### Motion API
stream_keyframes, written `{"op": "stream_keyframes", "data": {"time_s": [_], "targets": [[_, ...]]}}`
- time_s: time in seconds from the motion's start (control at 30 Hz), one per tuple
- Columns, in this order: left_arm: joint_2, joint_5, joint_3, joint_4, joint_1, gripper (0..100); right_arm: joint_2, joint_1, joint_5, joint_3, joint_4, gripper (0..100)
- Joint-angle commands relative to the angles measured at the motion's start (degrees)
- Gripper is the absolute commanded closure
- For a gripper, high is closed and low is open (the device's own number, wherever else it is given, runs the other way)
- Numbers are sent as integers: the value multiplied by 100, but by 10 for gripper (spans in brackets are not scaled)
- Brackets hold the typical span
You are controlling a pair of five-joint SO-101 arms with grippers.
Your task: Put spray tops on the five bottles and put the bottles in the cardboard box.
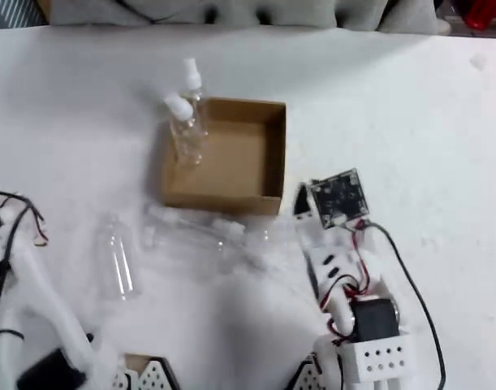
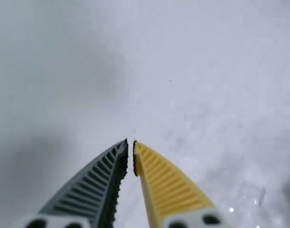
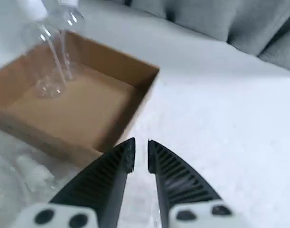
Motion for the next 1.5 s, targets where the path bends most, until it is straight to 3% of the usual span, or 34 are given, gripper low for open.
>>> {"op": "stream_keyframes", "data": {"time_s": [0.0, 0.37, 0.53, 0.67, 1.07, 1.47], "targets": [[-716, -589, -299, 897, 532, 976, -233, 497, 237, 246, 154, 981], [-857, -1046, -290, 2734, 2079, 969, -277, 919, 290, 1301, -295, 981], [-857, -1011, -290, 2760, 2431, 836, -277, 892, 290, 1327, -321, 981], [-848, -527, -290, 2725, 2448, 805, -277, 892, 290, 1336, -321, 981], [-804, -123, -290, 2576, 2448, 750, -277, 884, 290, 1336, -330, 981], [1218, 105, -1213, 2752, 2413, 748, -277, 884, 290, 1363, -330, 981]]}}
